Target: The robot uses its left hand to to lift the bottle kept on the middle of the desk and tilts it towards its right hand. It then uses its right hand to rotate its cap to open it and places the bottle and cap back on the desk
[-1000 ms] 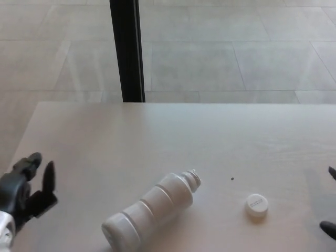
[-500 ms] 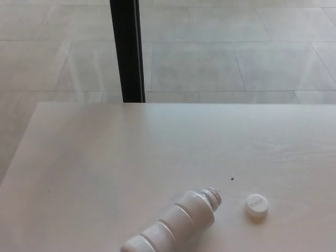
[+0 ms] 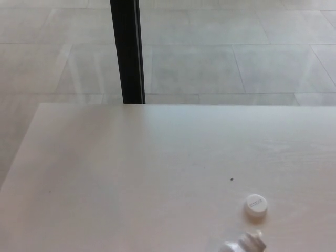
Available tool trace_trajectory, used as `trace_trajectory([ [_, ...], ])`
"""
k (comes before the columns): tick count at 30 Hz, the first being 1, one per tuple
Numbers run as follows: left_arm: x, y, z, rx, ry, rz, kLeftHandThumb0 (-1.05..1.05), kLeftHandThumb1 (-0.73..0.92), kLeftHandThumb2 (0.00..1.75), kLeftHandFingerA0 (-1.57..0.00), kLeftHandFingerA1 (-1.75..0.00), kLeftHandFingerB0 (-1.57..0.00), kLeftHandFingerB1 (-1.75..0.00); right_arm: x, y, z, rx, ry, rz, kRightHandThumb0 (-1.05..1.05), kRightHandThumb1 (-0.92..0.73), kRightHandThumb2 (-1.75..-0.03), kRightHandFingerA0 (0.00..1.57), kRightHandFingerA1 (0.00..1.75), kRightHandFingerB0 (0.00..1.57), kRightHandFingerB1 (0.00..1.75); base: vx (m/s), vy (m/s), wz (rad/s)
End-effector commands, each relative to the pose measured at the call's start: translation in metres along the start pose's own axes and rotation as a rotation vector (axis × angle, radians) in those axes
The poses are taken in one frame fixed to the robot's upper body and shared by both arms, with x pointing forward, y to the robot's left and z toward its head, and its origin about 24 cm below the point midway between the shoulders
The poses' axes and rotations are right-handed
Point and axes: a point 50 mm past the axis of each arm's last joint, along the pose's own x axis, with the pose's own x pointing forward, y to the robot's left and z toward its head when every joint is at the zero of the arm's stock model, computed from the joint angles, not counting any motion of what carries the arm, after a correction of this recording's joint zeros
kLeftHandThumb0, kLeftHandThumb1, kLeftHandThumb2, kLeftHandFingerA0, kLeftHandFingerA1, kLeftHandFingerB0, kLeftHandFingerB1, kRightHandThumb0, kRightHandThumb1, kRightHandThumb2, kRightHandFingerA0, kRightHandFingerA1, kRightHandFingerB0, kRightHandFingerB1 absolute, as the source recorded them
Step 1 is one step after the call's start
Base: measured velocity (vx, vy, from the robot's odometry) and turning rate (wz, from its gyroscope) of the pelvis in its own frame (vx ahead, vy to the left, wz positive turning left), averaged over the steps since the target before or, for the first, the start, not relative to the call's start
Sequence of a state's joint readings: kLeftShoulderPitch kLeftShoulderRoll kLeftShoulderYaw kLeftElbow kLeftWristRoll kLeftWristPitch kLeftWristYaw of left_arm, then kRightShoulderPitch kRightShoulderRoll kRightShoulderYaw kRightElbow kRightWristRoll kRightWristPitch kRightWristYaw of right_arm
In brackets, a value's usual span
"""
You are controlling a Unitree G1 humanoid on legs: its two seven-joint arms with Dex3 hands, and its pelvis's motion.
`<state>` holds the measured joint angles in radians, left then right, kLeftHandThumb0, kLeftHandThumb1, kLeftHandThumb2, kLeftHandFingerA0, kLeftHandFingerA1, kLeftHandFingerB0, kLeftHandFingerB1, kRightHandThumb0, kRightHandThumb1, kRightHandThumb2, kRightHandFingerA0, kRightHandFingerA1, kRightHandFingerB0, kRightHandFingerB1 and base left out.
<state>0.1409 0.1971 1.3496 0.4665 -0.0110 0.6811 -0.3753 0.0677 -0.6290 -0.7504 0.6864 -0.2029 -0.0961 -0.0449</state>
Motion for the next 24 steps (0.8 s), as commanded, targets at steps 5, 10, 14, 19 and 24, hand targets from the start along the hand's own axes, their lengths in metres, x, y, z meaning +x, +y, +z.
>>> trace_trajectory([
  [5, -0.002, 0.070, -0.042, -0.694, -0.214, 0.295, -0.94, 0.70, 0.95, 0.00, -0.08, 0.00, 0.00, -0.086, 0.071, -0.136, 0.670, 0.769, -0.023, -0.66, -0.79, -0.63, 0.00, 0.75, 0.01, 0.42, 0.00, 0.000, 0.00],
  [10, -0.004, 0.073, -0.038, -0.679, -0.237, 0.266, -0.94, 0.72, 0.99, 0.00, -0.08, 0.00, 0.00, -0.089, 0.079, -0.131, 0.610, 0.691, 0.122, -0.65, -0.56, -0.98, 0.00, 0.54, 0.00, 0.46, 0.00, 0.000, 0.00],
  [14, -0.002, 0.073, -0.038, -0.696, -0.235, 0.283, -0.99, 0.73, 0.98, 0.00, -0.06, 0.00, 0.00, -0.090, 0.085, -0.129, 0.526, 0.669, 0.177, -0.37, -0.59, -1.13, 0.05, 0.58, 0.00, 0.52, 0.00, 0.000, 0.00],
  [19, 0.000, 0.072, -0.040, -0.699, -0.241, 0.265, -0.98, 0.73, 0.98, 0.00, -0.07, 0.00, 0.00, -0.093, 0.086, -0.130, 0.538, 0.647, 0.217, -0.64, -0.62, -0.94, 0.04, 0.61, 0.10, 0.51, 0.00, 0.000, 0.00],
  [24, 0.000, 0.072, -0.042, -0.680, -0.250, 0.256, -0.96, 0.74, 1.01, 0.00, -0.07, 0.00, 0.00, -0.094, 0.087, -0.130, 0.539, 0.637, 0.241, -0.63, -0.80, -0.64, 0.03, 0.66, 0.17, 0.43, 0.00, 0.000, 0.00],
])
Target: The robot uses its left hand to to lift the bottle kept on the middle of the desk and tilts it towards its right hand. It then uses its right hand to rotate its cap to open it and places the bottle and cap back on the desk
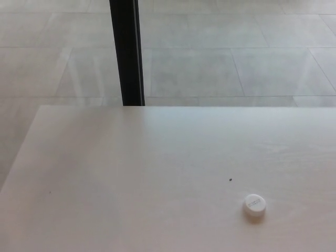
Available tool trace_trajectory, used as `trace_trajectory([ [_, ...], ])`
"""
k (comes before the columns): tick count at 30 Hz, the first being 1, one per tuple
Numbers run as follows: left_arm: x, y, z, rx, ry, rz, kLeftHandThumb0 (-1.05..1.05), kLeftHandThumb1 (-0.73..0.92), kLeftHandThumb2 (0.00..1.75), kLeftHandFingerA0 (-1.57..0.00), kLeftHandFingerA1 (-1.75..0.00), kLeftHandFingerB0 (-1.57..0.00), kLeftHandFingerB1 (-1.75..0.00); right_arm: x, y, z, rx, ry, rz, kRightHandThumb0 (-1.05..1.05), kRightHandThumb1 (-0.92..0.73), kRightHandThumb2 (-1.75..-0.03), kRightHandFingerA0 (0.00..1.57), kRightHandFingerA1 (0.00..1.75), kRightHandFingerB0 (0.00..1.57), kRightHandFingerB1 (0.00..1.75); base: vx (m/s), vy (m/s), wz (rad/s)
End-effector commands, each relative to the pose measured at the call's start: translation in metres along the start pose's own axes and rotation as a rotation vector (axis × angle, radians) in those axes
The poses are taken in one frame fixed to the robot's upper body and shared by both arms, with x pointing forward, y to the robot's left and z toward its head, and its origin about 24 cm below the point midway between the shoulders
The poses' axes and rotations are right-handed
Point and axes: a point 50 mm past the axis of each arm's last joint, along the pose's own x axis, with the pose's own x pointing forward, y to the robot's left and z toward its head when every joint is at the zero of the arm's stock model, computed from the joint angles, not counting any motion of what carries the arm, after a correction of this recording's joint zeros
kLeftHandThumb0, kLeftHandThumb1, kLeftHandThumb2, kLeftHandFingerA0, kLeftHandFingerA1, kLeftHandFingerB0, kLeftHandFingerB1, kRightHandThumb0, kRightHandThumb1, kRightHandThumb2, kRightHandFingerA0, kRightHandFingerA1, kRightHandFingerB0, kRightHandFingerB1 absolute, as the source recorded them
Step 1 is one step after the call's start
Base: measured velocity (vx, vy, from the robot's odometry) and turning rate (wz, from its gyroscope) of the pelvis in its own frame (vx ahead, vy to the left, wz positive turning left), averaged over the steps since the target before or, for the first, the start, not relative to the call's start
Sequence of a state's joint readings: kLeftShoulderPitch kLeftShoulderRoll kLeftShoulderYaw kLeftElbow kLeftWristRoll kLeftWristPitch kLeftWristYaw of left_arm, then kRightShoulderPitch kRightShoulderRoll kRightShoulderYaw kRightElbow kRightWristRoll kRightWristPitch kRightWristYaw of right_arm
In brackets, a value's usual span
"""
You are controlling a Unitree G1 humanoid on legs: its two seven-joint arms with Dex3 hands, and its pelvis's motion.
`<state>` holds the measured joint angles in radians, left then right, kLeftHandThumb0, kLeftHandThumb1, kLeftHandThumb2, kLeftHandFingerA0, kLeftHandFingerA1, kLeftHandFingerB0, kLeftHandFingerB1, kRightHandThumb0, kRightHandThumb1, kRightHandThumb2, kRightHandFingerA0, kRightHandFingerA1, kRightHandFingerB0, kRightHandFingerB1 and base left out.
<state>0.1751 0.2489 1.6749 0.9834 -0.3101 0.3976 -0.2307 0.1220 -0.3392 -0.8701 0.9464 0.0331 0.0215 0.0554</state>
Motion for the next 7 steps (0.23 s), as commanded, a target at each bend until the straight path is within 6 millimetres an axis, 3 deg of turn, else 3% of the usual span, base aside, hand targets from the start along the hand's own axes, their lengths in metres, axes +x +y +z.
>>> trace_trajectory([
  [1, -0.0012, 0.0023, 0.0280, -0.100, -0.211, 0.010, -0.96, 0.74, 1.01, 0.00, -0.07, 0.00, 0.00, -0.0027, 0.0029, -0.0102, 0.087, 0.032, 0.093, -0.63, -0.80, -0.64, 0.03, 0.66, 0.17, 0.43, 0.00, 0.000, 0.00],
  [2, -0.0013, 0.0029, 0.0291, -0.102, -0.211, 0.020, -0.97, 0.75, 1.02, 0.00, -0.06, 0.00, 0.00, -0.0033, 0.0026, -0.0109, 0.078, 0.030, 0.095, -0.65, -0.62, -0.93, 0.08, 0.62, 0.12, 0.51, 0.00, 0.000, 0.00],
  [7, -0.0007, 0.0040, 0.0274, -0.043, -0.188, 0.020, -0.91, 0.78, 1.07, 0.00, -0.10, 0.00, -0.06, -0.0049, 0.0018, -0.0107, 0.088, 0.024, 0.109, -0.64, -0.61, -0.93, 0.05, 0.61, 0.10, 0.50, 0.00, 0.000, 0.00],
])
